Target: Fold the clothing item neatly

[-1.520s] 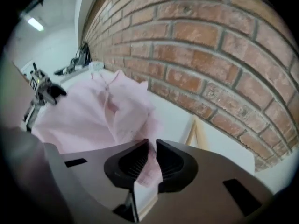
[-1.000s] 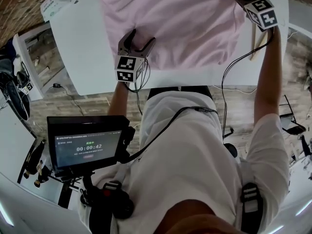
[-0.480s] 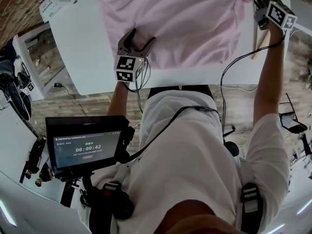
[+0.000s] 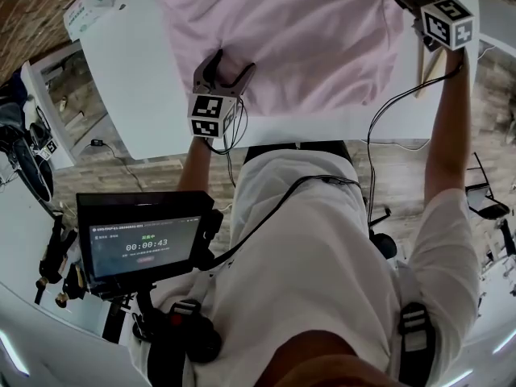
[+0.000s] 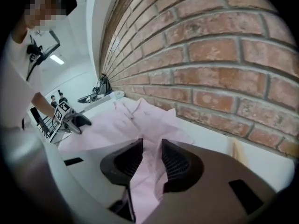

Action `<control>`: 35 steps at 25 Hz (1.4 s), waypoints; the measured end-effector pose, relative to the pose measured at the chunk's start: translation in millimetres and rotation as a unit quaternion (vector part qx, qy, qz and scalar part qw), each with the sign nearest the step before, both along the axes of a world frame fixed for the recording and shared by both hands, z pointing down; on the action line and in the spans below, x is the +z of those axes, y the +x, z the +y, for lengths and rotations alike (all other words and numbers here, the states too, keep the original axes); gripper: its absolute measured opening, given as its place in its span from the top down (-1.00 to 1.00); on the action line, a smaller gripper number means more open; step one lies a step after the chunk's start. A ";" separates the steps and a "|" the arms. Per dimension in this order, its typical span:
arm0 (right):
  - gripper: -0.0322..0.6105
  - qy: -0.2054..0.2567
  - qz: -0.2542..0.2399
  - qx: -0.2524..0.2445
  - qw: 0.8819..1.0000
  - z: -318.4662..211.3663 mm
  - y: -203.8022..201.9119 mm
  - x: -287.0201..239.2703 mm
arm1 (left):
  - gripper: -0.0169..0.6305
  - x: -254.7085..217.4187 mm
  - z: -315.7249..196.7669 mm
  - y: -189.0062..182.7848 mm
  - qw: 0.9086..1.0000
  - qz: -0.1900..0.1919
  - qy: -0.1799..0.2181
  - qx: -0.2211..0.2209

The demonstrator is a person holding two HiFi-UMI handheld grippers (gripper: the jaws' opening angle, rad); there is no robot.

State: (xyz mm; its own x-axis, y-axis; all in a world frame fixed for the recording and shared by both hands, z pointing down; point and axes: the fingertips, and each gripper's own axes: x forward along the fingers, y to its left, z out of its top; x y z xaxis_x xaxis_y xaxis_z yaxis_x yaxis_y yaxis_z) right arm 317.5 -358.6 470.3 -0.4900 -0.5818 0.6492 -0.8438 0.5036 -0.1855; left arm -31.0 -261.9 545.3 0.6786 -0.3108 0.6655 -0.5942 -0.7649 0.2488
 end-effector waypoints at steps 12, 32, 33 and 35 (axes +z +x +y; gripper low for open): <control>0.56 -0.009 -0.006 -0.080 0.997 0.7 -54.1 7.8 | -0.11 -1.7 3.8 6.0 1.000 -0.001 0.006 0.003; 0.56 0.014 0.018 -0.301 0.953 -79.6 -332.9 63.4 | -0.11 -4.3 44.9 47.6 1.000 0.010 0.017 0.012; 0.53 0.007 0.031 -0.310 0.950 -80.0 -332.1 72.1 | -0.11 -3.4 45.6 48.9 1.000 0.009 0.020 0.010; 0.53 0.005 0.056 -0.323 0.945 -79.5 -328.8 82.3 | -0.11 -4.8 45.7 51.2 1.000 0.012 0.027 0.003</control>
